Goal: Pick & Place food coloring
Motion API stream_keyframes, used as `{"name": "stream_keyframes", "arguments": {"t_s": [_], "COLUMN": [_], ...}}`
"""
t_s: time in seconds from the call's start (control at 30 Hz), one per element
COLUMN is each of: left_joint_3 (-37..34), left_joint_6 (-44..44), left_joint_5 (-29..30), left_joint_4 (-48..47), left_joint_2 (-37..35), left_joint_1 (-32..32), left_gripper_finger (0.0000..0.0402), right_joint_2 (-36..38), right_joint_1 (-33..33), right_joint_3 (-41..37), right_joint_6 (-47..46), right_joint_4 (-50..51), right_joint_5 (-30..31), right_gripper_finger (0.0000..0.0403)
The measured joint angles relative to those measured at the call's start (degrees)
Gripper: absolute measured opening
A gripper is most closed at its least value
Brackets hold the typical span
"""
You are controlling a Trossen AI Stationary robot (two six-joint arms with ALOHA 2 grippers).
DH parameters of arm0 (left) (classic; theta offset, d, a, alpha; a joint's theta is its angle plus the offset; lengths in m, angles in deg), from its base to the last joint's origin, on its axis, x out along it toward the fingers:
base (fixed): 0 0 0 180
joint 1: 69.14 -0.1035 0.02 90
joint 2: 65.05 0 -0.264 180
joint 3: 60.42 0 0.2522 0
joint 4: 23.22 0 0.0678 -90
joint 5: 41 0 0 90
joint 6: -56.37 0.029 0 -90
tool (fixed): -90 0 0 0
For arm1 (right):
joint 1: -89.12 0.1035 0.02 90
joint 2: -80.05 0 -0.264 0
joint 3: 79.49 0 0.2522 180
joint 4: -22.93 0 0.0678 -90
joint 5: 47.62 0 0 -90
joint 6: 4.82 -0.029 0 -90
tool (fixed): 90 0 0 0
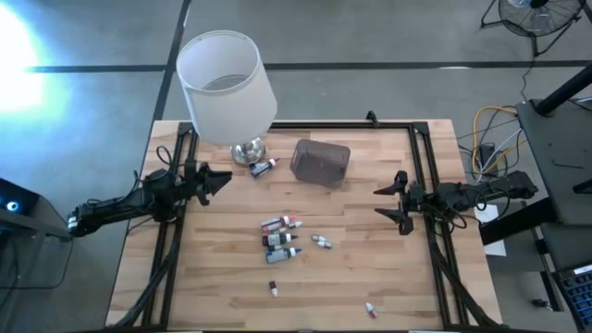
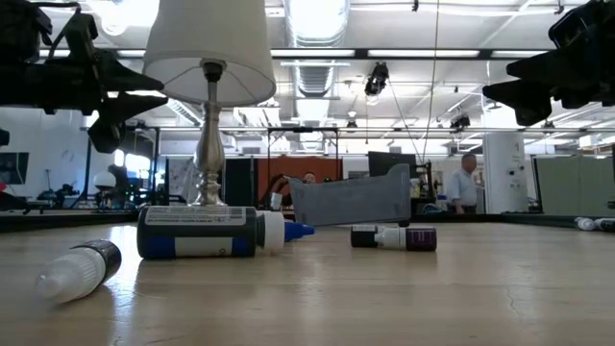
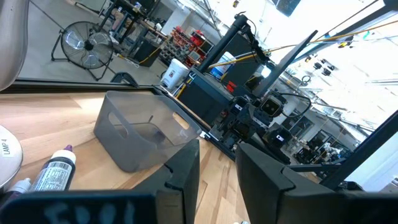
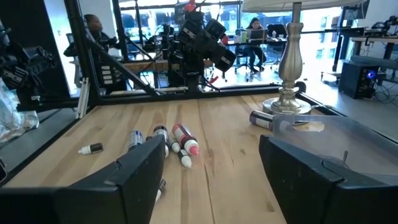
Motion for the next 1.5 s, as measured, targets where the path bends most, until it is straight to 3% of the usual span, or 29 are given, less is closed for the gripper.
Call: {"name": "stream_keyframes", "arguments": {"t_s": [1.5], "left_joint_3": [0.0], "left_joint_6": [0.0], "left_joint_5": [0.0], "left_joint_4": [0.0], "left_joint_2": [0.0], "left_joint_1": [0.0], "left_gripper_finger": [0.0085], "right_joint_2": [0.0], "right_joint_1": [0.0], "right_joint_3": [0.0], "right_joint_6": [0.0], "right_joint_4": [0.0], "right_joint_5": [0.0], "right_gripper_finger": [0.0253]}}
